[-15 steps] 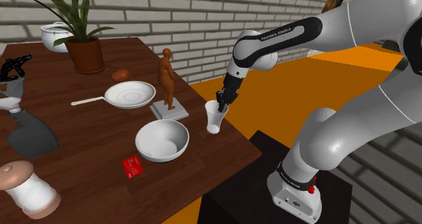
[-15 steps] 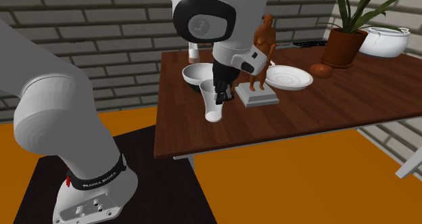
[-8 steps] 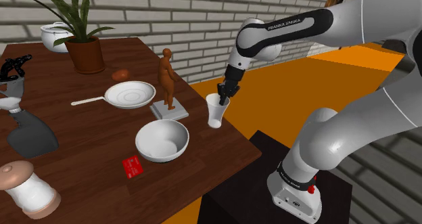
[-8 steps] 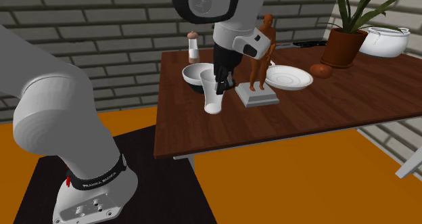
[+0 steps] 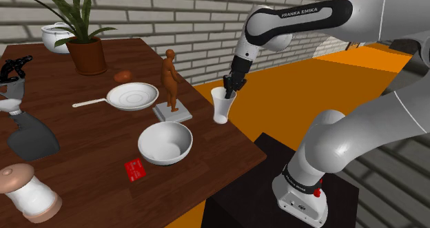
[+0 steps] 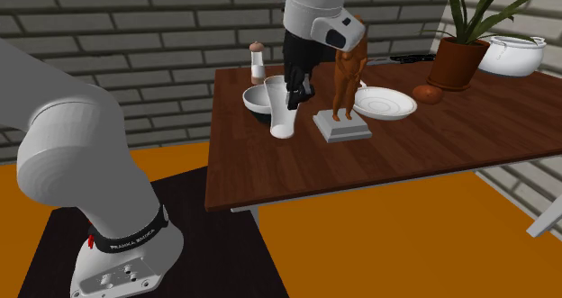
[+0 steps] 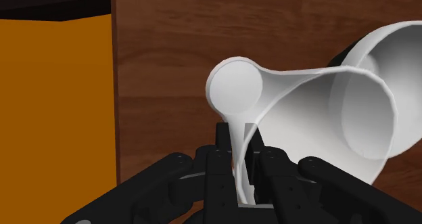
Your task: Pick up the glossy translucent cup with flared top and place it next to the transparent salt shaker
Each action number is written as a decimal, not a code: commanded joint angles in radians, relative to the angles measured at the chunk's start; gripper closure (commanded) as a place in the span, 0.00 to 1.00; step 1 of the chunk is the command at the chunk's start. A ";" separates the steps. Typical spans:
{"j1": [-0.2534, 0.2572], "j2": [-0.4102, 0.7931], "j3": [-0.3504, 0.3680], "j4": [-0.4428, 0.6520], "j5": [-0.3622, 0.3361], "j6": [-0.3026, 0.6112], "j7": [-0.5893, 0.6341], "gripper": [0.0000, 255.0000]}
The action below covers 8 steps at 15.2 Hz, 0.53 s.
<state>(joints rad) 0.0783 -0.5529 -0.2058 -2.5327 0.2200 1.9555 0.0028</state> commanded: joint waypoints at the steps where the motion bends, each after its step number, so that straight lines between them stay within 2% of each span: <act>1: -0.001 -0.006 0.000 0.021 -0.003 -0.026 0.006 1.00; 8: -0.002 -0.023 0.006 0.102 -0.010 -0.120 0.034 1.00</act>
<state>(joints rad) 0.0763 -0.5724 -0.2018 -2.4440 0.2109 1.8507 0.0310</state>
